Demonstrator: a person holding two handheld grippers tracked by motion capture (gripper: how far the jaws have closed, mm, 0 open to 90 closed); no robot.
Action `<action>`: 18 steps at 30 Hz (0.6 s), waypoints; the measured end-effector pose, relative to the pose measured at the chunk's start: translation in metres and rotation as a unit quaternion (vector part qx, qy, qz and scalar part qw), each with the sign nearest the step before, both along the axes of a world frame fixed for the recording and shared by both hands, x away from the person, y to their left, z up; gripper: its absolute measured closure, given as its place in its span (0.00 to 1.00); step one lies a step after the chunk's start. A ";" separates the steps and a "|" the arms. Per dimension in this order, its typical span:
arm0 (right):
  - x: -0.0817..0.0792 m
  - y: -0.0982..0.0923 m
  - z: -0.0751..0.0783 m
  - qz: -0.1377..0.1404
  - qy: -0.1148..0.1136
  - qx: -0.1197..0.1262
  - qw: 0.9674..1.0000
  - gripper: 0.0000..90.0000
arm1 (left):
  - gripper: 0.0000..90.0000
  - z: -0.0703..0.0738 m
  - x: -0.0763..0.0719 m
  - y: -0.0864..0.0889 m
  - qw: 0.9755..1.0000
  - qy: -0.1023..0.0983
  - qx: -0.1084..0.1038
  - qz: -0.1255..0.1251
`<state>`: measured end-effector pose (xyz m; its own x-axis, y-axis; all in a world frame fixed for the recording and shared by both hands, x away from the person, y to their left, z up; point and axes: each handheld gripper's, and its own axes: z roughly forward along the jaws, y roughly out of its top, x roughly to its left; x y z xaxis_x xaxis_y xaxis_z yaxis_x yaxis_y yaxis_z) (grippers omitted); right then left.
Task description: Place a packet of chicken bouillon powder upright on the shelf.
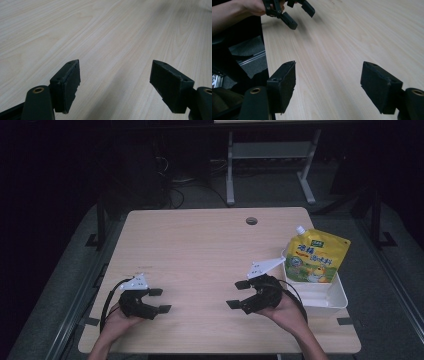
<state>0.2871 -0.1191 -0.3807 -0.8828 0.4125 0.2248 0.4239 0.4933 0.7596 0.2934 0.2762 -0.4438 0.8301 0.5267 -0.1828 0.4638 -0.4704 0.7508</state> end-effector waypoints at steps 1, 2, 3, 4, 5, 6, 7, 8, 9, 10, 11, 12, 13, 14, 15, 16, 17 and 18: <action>-0.001 0.001 -0.002 0.001 0.001 -0.001 1.000 0.31 | 0.27 0.000 0.000 0.000 1.000 0.000 0.000 -0.001; -0.001 0.001 -0.005 0.002 0.003 -0.002 1.000 0.31 | 0.27 0.000 0.000 0.000 1.000 0.000 0.000 0.000; -0.003 0.002 -0.010 0.003 0.007 -0.004 1.000 0.31 | 0.27 0.000 0.000 0.000 1.000 0.000 0.000 0.000; -0.003 0.002 -0.010 0.003 0.007 -0.004 1.000 0.31 | 0.27 0.000 0.000 -0.001 1.000 0.001 0.000 0.000; -0.004 0.003 -0.012 0.005 0.007 -0.005 1.000 0.31 | 0.27 0.000 0.000 -0.001 1.000 0.001 0.000 0.000; -0.004 0.004 -0.015 0.006 0.009 -0.004 1.000 0.31 | 0.27 0.000 0.000 -0.001 1.000 0.001 0.000 -0.001; -0.005 0.004 -0.017 0.007 0.012 -0.004 1.000 0.31 | 0.27 0.000 0.000 -0.001 1.000 0.001 0.000 -0.001; -0.006 0.005 -0.020 0.008 0.014 -0.005 1.000 0.31 | 0.27 0.000 0.000 -0.001 1.000 0.001 0.000 -0.001; -0.007 0.005 -0.022 0.009 0.014 -0.007 1.000 0.31 | 0.27 0.000 0.000 -0.001 1.000 0.001 -0.001 -0.001; -0.008 0.006 -0.027 0.010 0.019 -0.007 1.000 0.31 | 0.27 -0.001 0.000 -0.001 1.000 0.002 -0.001 -0.001; -0.008 0.006 -0.028 0.010 0.019 -0.007 1.000 0.31 | 0.27 -0.001 0.000 -0.001 1.000 0.001 0.000 -0.002; -0.009 0.007 -0.030 0.011 0.021 -0.006 1.000 0.31 | 0.27 -0.001 0.000 -0.001 1.000 0.002 0.001 -0.002; -0.009 0.007 -0.030 0.011 0.021 -0.006 1.000 0.31 | 0.27 -0.001 0.000 -0.001 1.000 0.002 0.001 -0.002; -0.009 0.007 -0.032 0.012 0.022 -0.006 1.000 0.31 | 0.27 0.000 0.000 -0.001 1.000 0.001 0.000 -0.003; -0.010 0.007 -0.035 0.012 0.023 -0.006 1.000 0.30 | 0.27 0.000 -0.001 -0.001 1.000 0.001 -0.001 -0.002; -0.010 0.007 -0.036 0.012 0.024 -0.005 1.000 0.30 | 0.27 0.000 -0.001 -0.001 1.000 -0.002 -0.002 -0.003; -0.011 0.008 -0.039 0.011 0.025 -0.006 1.000 0.30 | 0.26 0.001 -0.001 -0.001 1.000 -0.003 -0.003 -0.003; -0.011 0.008 -0.040 0.011 0.027 -0.009 1.000 0.30 | 0.26 0.001 0.000 -0.001 1.000 -0.003 -0.003 -0.003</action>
<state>0.2756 -0.1111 -0.4210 -0.8787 0.3969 0.2652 0.4526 0.5159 0.7274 0.2930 0.2752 -0.4431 0.8339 0.5211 -0.1820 0.4574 -0.4677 0.7563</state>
